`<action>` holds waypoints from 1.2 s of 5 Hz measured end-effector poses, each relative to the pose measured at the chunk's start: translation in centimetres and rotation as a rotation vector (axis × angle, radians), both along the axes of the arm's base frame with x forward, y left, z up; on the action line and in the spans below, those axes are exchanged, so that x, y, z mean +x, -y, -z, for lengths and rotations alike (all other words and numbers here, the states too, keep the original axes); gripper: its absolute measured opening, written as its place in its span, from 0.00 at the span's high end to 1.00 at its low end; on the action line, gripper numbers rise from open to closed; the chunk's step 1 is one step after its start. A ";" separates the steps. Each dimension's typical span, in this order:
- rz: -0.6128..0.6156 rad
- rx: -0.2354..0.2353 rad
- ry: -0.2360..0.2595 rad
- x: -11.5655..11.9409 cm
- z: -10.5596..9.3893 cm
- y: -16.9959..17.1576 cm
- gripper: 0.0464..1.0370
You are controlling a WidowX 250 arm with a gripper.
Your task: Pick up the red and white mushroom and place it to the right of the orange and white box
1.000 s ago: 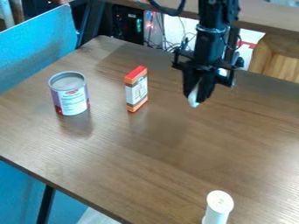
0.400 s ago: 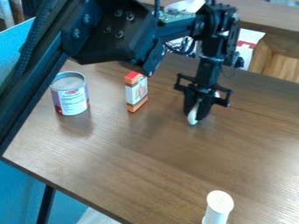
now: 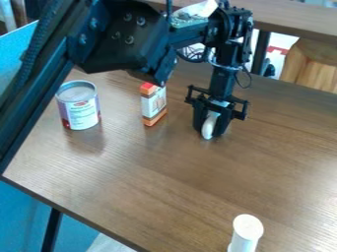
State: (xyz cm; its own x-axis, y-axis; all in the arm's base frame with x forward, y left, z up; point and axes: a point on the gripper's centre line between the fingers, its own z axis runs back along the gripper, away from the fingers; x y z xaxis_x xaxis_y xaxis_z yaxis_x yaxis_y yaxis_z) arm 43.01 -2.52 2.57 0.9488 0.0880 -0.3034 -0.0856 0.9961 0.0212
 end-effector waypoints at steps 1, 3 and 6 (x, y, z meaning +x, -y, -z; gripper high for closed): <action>-0.015 -0.009 0.035 -0.9 -0.5 -0.2 0.09; -0.019 0.003 0.184 -2.8 -6.6 -0.5 0.03; 0.178 -0.036 0.283 -9.8 -7.6 5.7 0.04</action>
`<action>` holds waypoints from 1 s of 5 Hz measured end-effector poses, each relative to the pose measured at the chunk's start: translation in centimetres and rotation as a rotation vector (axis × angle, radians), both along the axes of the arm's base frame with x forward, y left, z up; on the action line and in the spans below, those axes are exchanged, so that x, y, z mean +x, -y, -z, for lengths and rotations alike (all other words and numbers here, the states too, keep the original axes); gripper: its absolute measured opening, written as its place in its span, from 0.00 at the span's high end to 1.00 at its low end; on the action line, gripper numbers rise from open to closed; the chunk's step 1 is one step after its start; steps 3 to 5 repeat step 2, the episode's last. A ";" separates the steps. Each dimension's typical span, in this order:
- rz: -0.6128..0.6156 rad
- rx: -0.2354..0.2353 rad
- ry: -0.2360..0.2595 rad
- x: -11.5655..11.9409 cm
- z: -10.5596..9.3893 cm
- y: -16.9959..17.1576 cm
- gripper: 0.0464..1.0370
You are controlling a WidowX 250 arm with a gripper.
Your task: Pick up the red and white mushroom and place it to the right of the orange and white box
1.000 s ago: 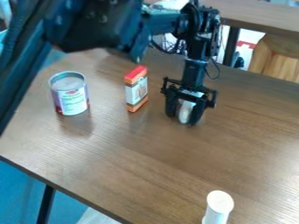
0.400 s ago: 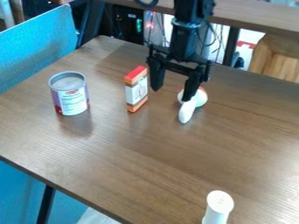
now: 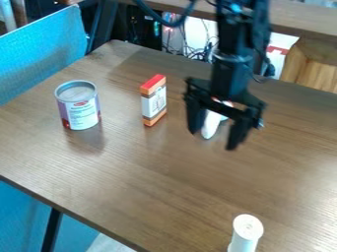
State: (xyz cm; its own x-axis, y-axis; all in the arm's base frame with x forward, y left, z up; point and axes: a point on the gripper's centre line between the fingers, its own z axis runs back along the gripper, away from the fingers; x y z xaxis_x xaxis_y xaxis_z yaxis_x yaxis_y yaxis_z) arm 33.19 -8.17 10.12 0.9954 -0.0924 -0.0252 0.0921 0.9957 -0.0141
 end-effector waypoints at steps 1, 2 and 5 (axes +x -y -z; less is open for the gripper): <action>0.113 0.007 0.008 -1.4 0.0 4.6 0.04; 0.132 0.001 0.006 -2.3 0.5 6.2 0.04; 0.132 0.001 0.006 -2.3 0.5 6.2 0.04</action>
